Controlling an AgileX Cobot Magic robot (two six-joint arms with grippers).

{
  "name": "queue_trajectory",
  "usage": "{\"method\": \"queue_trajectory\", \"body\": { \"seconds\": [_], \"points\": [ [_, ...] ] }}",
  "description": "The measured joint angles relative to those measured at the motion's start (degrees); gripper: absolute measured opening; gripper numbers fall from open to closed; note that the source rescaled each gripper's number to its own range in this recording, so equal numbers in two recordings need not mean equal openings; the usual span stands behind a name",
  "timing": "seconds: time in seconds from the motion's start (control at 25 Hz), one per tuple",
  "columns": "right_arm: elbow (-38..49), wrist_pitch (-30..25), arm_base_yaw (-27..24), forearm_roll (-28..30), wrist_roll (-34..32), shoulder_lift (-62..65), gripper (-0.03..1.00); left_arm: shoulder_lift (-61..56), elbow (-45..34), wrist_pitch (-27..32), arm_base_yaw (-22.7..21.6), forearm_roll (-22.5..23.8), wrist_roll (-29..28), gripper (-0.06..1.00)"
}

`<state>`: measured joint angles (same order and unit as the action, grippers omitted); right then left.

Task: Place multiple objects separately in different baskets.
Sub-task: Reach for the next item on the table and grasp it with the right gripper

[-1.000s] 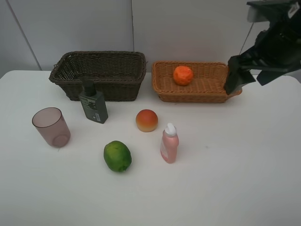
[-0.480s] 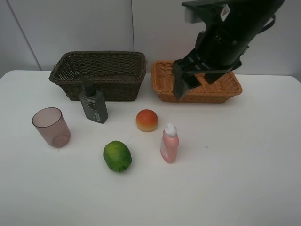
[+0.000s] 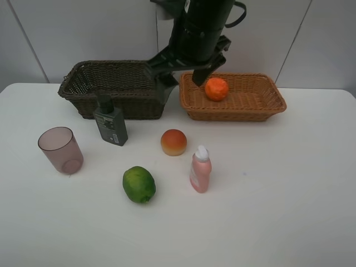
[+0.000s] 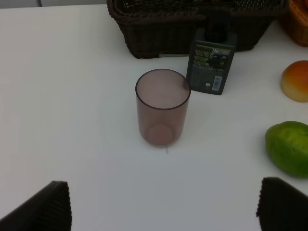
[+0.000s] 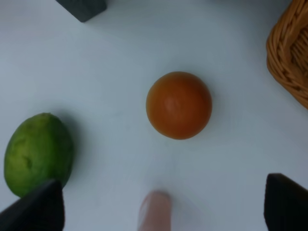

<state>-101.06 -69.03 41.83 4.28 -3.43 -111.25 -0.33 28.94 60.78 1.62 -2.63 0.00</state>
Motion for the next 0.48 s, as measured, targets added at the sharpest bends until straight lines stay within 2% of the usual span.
{"method": "queue_trajectory", "body": {
  "seconds": [0.16,0.48],
  "points": [
    [-3.1,-0.6,0.1,2.1,0.0,-5.7,0.85,0.0,0.0,0.0,0.0,0.0,0.0,1.00],
    [-3.4,0.2,0.1,3.3,0.1,-12.2,0.85,0.0,0.0,0.0,0.0,0.0,0.0,1.00]
  ]
}}
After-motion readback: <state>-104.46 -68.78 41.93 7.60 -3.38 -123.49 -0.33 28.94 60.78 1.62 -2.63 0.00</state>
